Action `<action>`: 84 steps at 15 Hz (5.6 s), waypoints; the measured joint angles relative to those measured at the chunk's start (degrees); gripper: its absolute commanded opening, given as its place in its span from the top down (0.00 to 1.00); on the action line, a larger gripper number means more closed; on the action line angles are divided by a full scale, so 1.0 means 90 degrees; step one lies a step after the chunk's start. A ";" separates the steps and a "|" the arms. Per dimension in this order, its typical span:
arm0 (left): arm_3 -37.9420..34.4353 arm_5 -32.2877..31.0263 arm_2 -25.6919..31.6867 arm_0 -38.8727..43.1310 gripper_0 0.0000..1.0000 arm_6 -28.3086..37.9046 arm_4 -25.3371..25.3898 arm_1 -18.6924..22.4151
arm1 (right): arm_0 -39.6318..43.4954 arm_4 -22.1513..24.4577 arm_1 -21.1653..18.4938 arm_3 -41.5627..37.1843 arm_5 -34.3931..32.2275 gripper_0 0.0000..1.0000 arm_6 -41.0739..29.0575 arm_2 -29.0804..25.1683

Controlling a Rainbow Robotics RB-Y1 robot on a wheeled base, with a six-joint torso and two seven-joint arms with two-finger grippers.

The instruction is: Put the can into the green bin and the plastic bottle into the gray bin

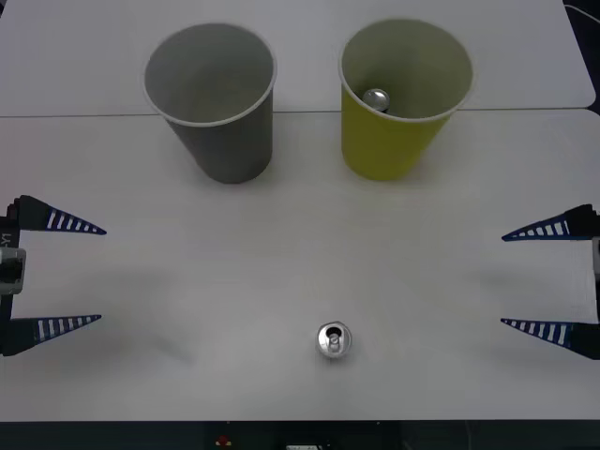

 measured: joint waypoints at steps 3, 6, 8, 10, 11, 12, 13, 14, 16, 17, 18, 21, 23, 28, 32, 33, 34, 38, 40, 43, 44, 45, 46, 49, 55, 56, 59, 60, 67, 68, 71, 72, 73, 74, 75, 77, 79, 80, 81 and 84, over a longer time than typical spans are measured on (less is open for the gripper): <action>0.0000 0.0000 0.0000 0.0000 0.00 0.0000 0.0000 0.0000 | -0.0087 0.0002 0.0264 0.0153 -0.0003 0.00 0.0167 0.0308; 0.0000 0.0000 0.0000 0.0000 0.00 0.0000 0.0000 0.0000 | -0.0204 0.0004 0.0556 0.0328 -0.0007 0.00 0.0670 0.0535; 0.0000 0.0000 0.0000 0.0000 0.00 0.0000 0.0000 0.0000 | -0.0315 -0.0051 0.0700 0.0560 -0.0007 0.00 0.1097 0.0756; 0.0000 0.0000 0.0000 0.0000 0.00 0.0000 0.0000 0.0000 | -0.0475 -0.0267 0.0798 0.0924 -0.0007 0.00 0.1523 0.1111; 0.0000 0.0000 0.0000 0.0000 0.00 0.0000 0.0000 0.0000 | -0.0542 -0.0373 0.0845 0.1076 -0.0007 0.00 0.1705 0.1263; 0.0000 0.0000 0.0000 0.0000 0.00 0.0000 0.0000 0.0000 | -0.0610 -0.0465 0.0909 0.1241 -0.0009 0.00 0.1880 0.1409; 0.0000 0.0000 0.0000 0.0000 0.00 0.0000 0.0000 0.0000 | -0.0686 -0.0529 0.0993 0.1397 -0.0025 0.00 0.2016 0.1523; 0.0000 0.0000 0.0000 0.0000 0.00 0.0000 0.0000 0.0000 | -0.0753 -0.0556 0.1103 0.1544 -0.0065 0.00 0.2089 0.1599; 0.0000 0.0000 0.0000 0.0000 0.00 0.0000 0.0000 0.0000 | -0.0877 -0.0560 0.1419 0.1817 -0.0246 0.00 0.2161 0.1689; 0.0000 0.0000 0.0000 0.0000 0.00 0.0000 0.0000 0.0000 | -0.0942 -0.0561 0.1579 0.1960 -0.0380 0.00 0.2179 0.1710; 0.0000 0.0000 0.0000 0.0000 0.00 0.0000 0.0000 0.0000 | -0.1029 -0.0561 0.1780 0.2158 -0.0561 0.00 0.2205 0.1723; 0.0000 0.0000 0.0000 0.0000 0.00 0.0000 0.0000 0.0000 | -0.1255 -0.0561 0.2246 0.2646 -0.0800 0.00 0.2340 0.1879; 0.0000 0.0000 0.0000 0.0000 0.00 0.0000 0.0000 0.0000 | -0.1310 -0.0561 0.2433 0.2809 -0.0758 0.00 0.2435 0.2047; 0.0000 0.0000 0.0000 0.0000 0.00 0.0000 0.0000 0.0000 | -0.1429 -0.0554 0.2867 0.3245 -0.0637 0.00 0.2687 0.2418; 0.0000 0.0000 0.0000 0.0000 0.00 0.0000 0.0000 0.0000 | -0.1628 -0.0553 0.3262 0.3770 -0.0586 0.00 0.2944 0.2653; 0.0000 0.0000 0.0000 0.0000 0.00 0.0000 0.0000 0.0000 | -0.1664 -0.0553 0.3352 0.3858 -0.0556 0.00 0.3002 0.2694; 0.0000 0.0000 0.0000 0.0000 0.00 0.0000 0.0000 0.0000 | -0.1706 -0.0553 0.3436 0.3958 -0.0516 0.00 0.3063 0.2761; 0.0000 0.0000 0.0000 0.0000 0.00 0.0000 0.0000 0.0000 | -0.1871 -0.0553 0.3715 0.4288 -0.0287 0.00 0.3273 0.2998; 0.0000 0.0000 0.0000 0.0000 0.00 0.0000 0.0000 0.0000 | -0.1913 -0.0553 0.3788 0.4335 0.0014 0.00 0.3330 0.3196; 0.0000 0.0000 0.0000 0.0000 0.00 0.0000 0.0000 0.0000 | -0.1934 -0.0552 0.3927 0.4342 0.0311 0.00 0.3394 0.3362; 0.0000 0.0000 0.0000 0.0000 0.00 0.0000 0.0000 0.0000 | -0.1943 -0.0552 0.3961 0.4342 0.0350 0.00 0.3406 0.3402; 0.0000 0.0000 0.0000 0.0000 0.00 0.0000 0.0000 0.0000 | -0.1949 -0.0552 0.3979 0.4342 0.0379 0.00 0.3412 0.3444; 0.0000 0.0000 0.0000 0.0000 0.00 0.0000 0.0000 0.0000 | -0.1954 -0.0552 0.3986 0.4342 0.0409 0.00 0.3421 0.3480; 0.0000 0.0000 0.0000 0.0000 0.00 0.0000 0.0000 0.0000 | -0.1954 -0.0552 0.3988 0.4342 0.0432 1.00 0.3478 0.3493; 0.0000 0.0000 0.0000 0.0000 0.00 0.0000 0.0000 0.0000 | -0.1953 -0.0580 0.3994 0.4337 0.0433 1.00 0.3503 0.3498; 0.0000 0.0000 0.0000 0.0000 0.00 0.0000 0.0000 0.0000 | -0.1957 -0.0594 0.3990 0.4338 0.0413 1.00 0.3491 0.3498; 0.0000 0.0000 0.0000 0.0000 0.00 0.0000 0.0000 0.0000 | -0.1953 -0.0663 0.3982 0.4341 0.0348 1.00 0.3475 0.3498; 0.0000 0.0000 0.0000 0.0000 0.00 0.0000 0.0000 0.0000 | -0.1958 -0.0714 0.3968 0.4341 0.0321 1.00 0.3466 0.3498; 0.0000 0.0000 0.0000 0.0000 0.00 0.0000 0.0000 0.0000 | -0.1957 -0.1770 0.3211 0.4017 0.0252 1.00 0.2864 0.3850; 0.0000 0.0000 0.0000 0.0000 0.00 0.0000 0.0000 0.0000 | -0.1938 -0.1820 0.3054 0.3839 0.0287 1.00 0.2588 0.3866; 0.0000 0.0000 0.0000 0.0000 0.00 0.0000 0.0000 0.0000 | -0.1784 -0.1831 0.2532 0.3072 0.0550 1.00 0.1543 0.3756; 0.0000 0.0000 0.0000 0.0000 0.00 0.0000 0.0000 0.0000 | -0.1713 -0.1829 0.2338 0.2746 0.0747 1.00 0.1131 0.3719; 0.0000 0.0000 0.0000 0.0000 0.00 0.0000 0.0000 0.0000 | -0.1626 -0.1796 0.2144 0.2419 0.0947 1.00 0.0732 0.3661; 0.0000 0.0000 0.0000 0.0000 0.00 0.0000 0.0000 0.0000 | -0.1536 -0.1651 0.2014 0.2082 0.1091 1.00 0.0320 0.3534; 0.0000 0.0000 0.0000 0.0000 0.00 0.0000 0.0000 0.0000 | -0.1434 -0.1325 0.1935 0.1716 0.1151 1.00 -0.0252 0.3274; 0.0000 0.0000 0.0000 0.0000 0.00 0.0000 0.0000 0.0000 | -0.1243 -0.0496 0.1890 0.1027 0.1102 1.00 -0.1460 0.2677; 0.0000 0.0000 0.0000 0.0000 0.00 0.0000 0.0000 0.0000 | -0.1155 0.0268 0.1887 0.0399 0.1067 1.00 -0.2752 0.2245; 0.0000 0.0000 0.0000 0.0000 0.00 0.0000 0.0000 0.0000 | -0.1148 0.0545 0.1887 0.0180 0.1061 1.00 -0.3294 0.2118; 0.0000 0.0000 0.0000 0.0000 0.00 0.0000 0.0000 0.0000 | -0.1141 0.0850 0.1887 -0.0055 0.1052 1.00 -0.3844 0.2002; 0.0000 0.0000 0.0000 0.0000 0.00 0.0000 0.0000 0.0000 | -0.1179 0.1793 0.1885 -0.0780 0.0754 1.00 -0.5443 0.1611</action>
